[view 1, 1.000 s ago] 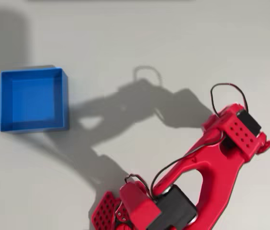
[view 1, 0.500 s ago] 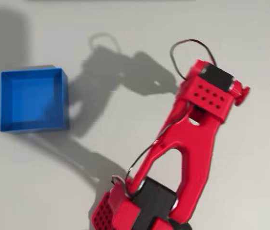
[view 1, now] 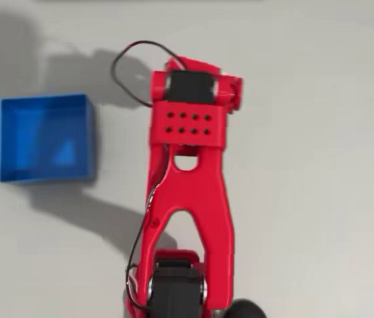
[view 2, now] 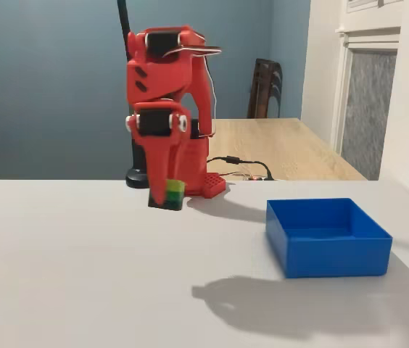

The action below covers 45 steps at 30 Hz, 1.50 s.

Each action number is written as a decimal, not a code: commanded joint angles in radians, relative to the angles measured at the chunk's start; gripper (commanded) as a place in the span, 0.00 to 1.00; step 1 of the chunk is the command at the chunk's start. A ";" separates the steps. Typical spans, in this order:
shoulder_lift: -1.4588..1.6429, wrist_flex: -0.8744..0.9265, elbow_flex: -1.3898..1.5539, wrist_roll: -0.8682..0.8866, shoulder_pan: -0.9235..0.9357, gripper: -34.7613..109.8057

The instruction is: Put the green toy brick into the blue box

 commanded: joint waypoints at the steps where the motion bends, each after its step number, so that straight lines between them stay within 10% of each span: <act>1: 0.087 0.017 -0.017 -0.015 -0.117 0.24; 23: 0.080 0.014 0.006 -0.095 -0.626 0.24; 45: 0.077 -0.025 0.012 -0.164 -0.699 0.28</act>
